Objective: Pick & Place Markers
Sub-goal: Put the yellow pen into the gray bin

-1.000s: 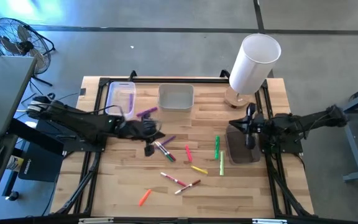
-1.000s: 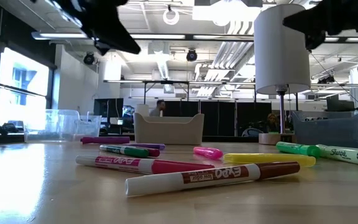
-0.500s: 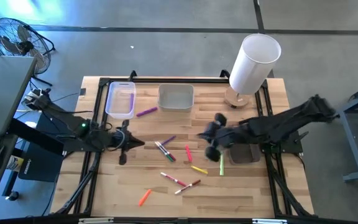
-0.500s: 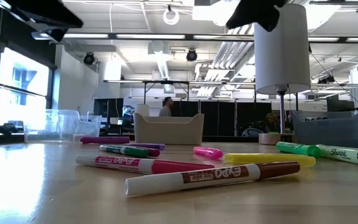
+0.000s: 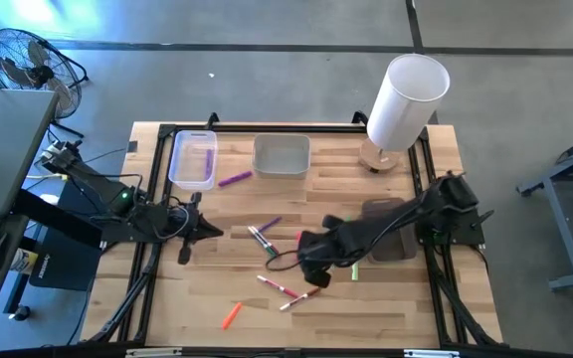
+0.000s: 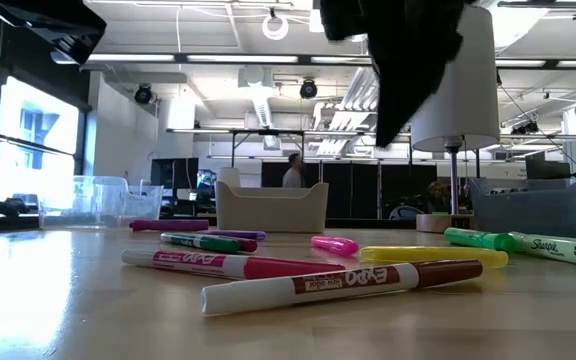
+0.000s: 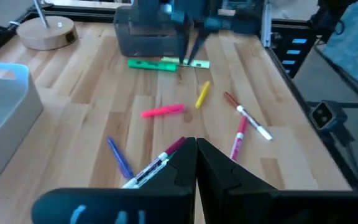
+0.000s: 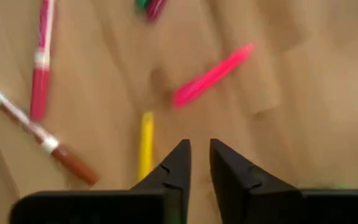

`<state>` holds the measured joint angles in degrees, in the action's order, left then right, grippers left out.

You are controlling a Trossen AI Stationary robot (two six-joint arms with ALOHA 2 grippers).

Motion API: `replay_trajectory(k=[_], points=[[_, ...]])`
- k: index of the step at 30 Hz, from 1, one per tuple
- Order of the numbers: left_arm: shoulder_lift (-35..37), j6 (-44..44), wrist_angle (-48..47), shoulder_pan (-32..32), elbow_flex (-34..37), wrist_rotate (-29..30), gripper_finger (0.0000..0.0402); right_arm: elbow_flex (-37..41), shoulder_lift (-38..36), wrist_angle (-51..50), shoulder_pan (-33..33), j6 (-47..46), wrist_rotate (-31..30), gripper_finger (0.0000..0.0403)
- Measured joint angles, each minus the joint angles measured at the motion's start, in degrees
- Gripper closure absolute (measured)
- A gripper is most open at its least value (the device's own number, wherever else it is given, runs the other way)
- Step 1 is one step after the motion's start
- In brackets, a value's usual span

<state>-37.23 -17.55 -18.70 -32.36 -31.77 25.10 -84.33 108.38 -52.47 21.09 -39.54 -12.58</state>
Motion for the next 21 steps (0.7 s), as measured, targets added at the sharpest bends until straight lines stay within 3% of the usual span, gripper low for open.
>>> replay_trajectory(k=[9,21], points=[[0.0,-1.0,-0.4,0.0,0.0,-0.7,0.0401,0.0,6.3,0.6,2.4,-1.4,5.0,0.0286],[0.0,-1.2,-0.5,0.0,0.0,-2.5,0.0401,0.1,10.7,3.4,2.0,-1.6,8.7,0.0312]])
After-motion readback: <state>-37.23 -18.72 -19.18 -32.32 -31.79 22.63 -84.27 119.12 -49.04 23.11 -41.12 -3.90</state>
